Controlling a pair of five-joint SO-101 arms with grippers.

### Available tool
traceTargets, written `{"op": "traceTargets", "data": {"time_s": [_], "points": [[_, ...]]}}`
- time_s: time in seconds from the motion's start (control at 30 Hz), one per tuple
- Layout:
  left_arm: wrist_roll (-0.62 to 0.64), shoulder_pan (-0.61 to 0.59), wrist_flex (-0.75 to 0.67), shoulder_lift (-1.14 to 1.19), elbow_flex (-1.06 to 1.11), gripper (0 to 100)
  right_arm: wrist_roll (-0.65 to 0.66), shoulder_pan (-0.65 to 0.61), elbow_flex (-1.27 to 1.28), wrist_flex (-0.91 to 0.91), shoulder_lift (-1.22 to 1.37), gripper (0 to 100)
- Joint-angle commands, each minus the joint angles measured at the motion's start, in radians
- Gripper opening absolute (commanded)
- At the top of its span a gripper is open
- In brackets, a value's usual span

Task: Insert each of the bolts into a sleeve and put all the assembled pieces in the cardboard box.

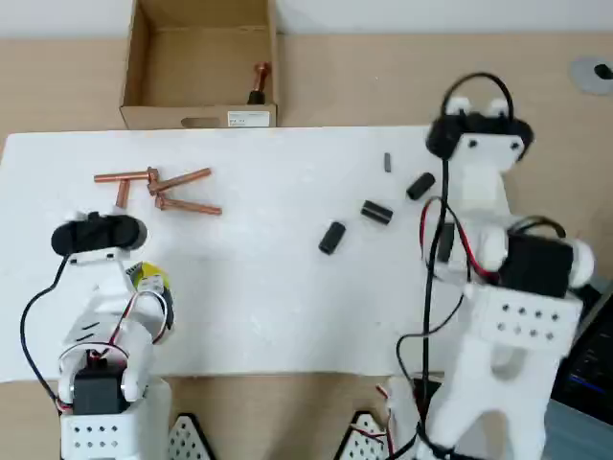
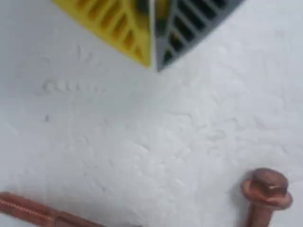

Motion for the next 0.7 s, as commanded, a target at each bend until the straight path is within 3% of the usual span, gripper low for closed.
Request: {"op": "traceTargets", "data": {"time_s": [0.0, 0.3, 0.67], "points": [[-0.005, 0.009, 0.008, 0.116, -0.15, 1, 0.005, 0.054, 0.068, -0.035, -0.081, 1.0], [0.009, 0.018, 0.009, 0.573, -0.516, 0, 0.005, 0.163, 0.2, -0.081, -0.193, 1.0], [0.339, 0.012, 0.008, 1.156, -0.911, 0, 0.003, 0.222, 0.317, -0.14, -0.41, 1.0]]}}
